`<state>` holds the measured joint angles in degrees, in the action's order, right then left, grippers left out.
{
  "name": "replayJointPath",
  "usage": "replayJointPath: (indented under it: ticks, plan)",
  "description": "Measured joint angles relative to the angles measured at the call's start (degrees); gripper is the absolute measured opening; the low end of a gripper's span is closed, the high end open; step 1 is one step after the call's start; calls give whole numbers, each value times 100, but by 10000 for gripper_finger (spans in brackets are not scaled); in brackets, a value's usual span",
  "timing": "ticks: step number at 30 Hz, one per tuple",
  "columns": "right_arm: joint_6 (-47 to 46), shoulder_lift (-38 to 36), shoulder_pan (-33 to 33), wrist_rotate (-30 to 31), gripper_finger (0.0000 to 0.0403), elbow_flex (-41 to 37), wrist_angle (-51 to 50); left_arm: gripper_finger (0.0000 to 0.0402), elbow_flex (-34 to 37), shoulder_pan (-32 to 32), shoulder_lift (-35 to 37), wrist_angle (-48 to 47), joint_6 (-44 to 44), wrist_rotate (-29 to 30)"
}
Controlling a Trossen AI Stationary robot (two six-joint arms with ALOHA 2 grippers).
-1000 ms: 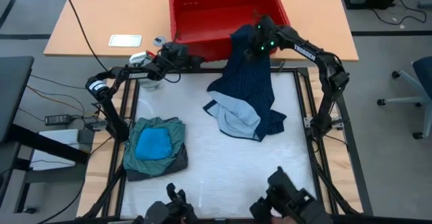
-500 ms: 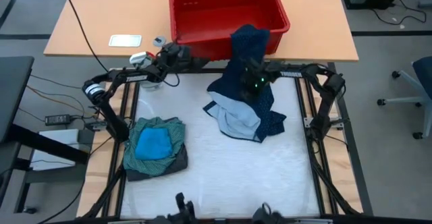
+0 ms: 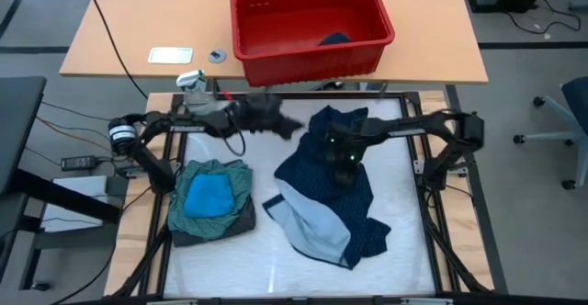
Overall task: Fold laundry
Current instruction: Remove the blue shirt from the red bin, then fold the blue shirt
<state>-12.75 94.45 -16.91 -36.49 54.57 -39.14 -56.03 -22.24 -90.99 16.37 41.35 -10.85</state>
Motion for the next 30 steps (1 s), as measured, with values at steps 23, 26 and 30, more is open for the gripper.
replayJointPath:
  ticks: [23, 26, 30]
  plan:
    - [-1935, -2315, 1249, 4222, 157, 6, 2525, 224, -17, 1366, -1277, -2564, 372, 807]
    - [-1485, -2108, 1842, 5019, 155, 8, 2790, 221, -33, 1408, -1485, -2394, 125, 676]
    - [-1351, -1840, 2476, 5561, 150, 6, 2275, 205, -33, 1534, -1629, -2190, -292, 522]
